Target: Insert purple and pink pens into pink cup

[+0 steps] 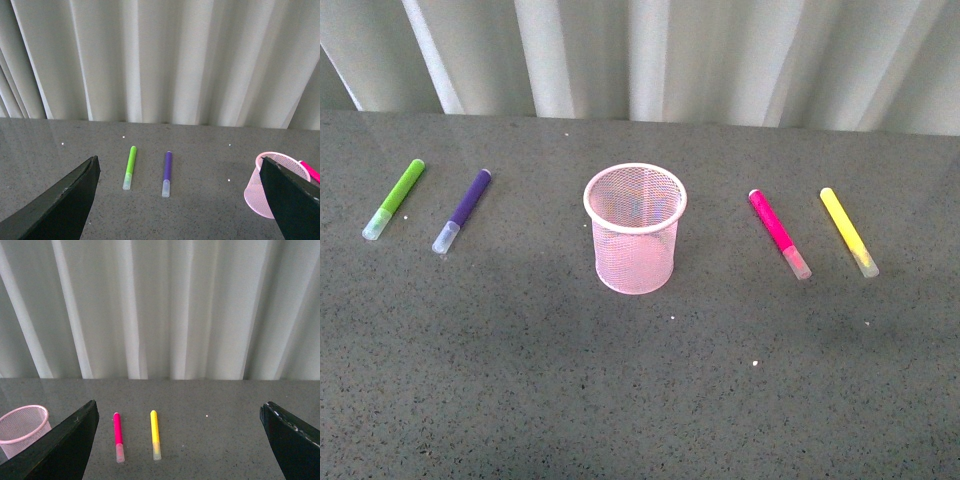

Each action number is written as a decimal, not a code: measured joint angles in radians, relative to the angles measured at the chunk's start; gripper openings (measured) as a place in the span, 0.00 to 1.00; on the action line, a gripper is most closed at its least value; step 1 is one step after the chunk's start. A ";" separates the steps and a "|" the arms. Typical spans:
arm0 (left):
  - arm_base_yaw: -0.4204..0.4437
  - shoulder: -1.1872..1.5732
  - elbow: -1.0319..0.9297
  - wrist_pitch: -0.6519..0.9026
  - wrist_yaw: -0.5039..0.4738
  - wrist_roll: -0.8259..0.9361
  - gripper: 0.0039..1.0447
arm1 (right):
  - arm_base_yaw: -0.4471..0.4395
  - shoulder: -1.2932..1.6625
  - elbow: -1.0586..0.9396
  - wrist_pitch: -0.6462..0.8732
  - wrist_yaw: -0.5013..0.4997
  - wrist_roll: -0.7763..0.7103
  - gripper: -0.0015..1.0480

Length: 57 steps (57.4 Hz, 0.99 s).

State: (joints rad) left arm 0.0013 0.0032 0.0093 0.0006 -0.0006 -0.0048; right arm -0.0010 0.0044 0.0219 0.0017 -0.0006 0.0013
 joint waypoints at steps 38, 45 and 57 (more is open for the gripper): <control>0.000 0.000 0.000 0.000 0.000 0.000 0.94 | 0.000 0.000 0.000 0.000 0.000 0.000 0.93; 0.000 0.000 0.000 0.000 0.000 0.000 0.94 | 0.000 0.000 0.000 0.000 0.000 0.000 0.93; -0.023 0.033 0.023 -0.065 -0.078 -0.040 0.94 | 0.000 0.000 0.000 0.000 0.000 0.000 0.93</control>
State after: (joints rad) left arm -0.0212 0.0360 0.0322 -0.0647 -0.0788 -0.0444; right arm -0.0010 0.0044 0.0219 0.0017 -0.0006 0.0013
